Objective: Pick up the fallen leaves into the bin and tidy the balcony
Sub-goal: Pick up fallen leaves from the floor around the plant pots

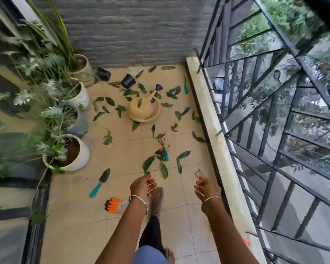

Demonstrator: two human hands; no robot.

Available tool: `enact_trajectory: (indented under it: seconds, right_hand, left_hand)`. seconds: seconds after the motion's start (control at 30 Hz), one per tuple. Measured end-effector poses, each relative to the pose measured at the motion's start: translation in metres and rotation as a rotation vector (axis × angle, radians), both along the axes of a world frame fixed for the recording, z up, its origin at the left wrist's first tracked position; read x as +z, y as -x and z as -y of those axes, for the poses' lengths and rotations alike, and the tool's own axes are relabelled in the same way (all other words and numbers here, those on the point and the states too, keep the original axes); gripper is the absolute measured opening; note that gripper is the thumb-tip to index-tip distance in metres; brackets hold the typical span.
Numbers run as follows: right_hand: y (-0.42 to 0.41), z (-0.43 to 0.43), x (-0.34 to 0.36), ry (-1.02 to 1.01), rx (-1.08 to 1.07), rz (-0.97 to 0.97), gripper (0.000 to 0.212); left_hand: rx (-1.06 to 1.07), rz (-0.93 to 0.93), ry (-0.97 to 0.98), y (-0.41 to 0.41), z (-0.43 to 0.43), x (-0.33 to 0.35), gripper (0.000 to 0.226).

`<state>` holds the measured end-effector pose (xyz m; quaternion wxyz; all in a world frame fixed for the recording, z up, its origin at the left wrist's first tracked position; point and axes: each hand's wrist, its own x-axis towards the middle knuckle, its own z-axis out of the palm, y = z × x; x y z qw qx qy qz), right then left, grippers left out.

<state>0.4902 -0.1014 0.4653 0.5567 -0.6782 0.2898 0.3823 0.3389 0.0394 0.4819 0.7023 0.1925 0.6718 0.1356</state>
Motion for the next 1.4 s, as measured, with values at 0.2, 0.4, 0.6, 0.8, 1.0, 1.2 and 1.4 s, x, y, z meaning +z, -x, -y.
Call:
enact_trajectory:
  seconds: [0.2, 0.4, 0.6, 0.8, 1.0, 1.2, 1.4]
  right_hand:
    - [-0.046, -0.055, -0.075, 0.112, 0.039, -0.020, 0.016]
    - [-0.086, -0.095, -0.211, 0.173, 0.153, -0.008, 0.023]
    - [-0.121, -0.111, -0.376, 0.255, 0.292, 0.093, 0.021]
    - [-0.138, -0.105, -0.539, 0.422, 0.452, 0.271, 0.017]
    - [-0.139, -0.097, -0.642, 0.457, 0.738, 0.460, 0.043]
    - [-0.118, -0.086, -0.695, 0.479, 0.852, 0.803, 0.036]
    - [-0.125, -0.095, -0.704, 0.360, 0.624, 0.884, 0.017]
  left_hand:
    - [-0.073, -0.056, 0.031, -0.062, -0.071, -0.064, 0.007]
    - [-0.172, -0.081, 0.043, -0.116, -0.121, -0.181, 0.014]
    - [-0.227, -0.119, 0.031, -0.146, -0.143, -0.344, 0.004]
    - [-0.277, -0.110, -0.016, -0.178, -0.140, -0.485, 0.018]
    - [-0.296, -0.056, -0.059, -0.193, -0.124, -0.583, 0.014]
    - [-0.261, 0.081, -0.024, -0.205, -0.102, -0.628, 0.008]
    - [-0.348, 0.164, 0.000, -0.212, -0.097, -0.636, 0.013]
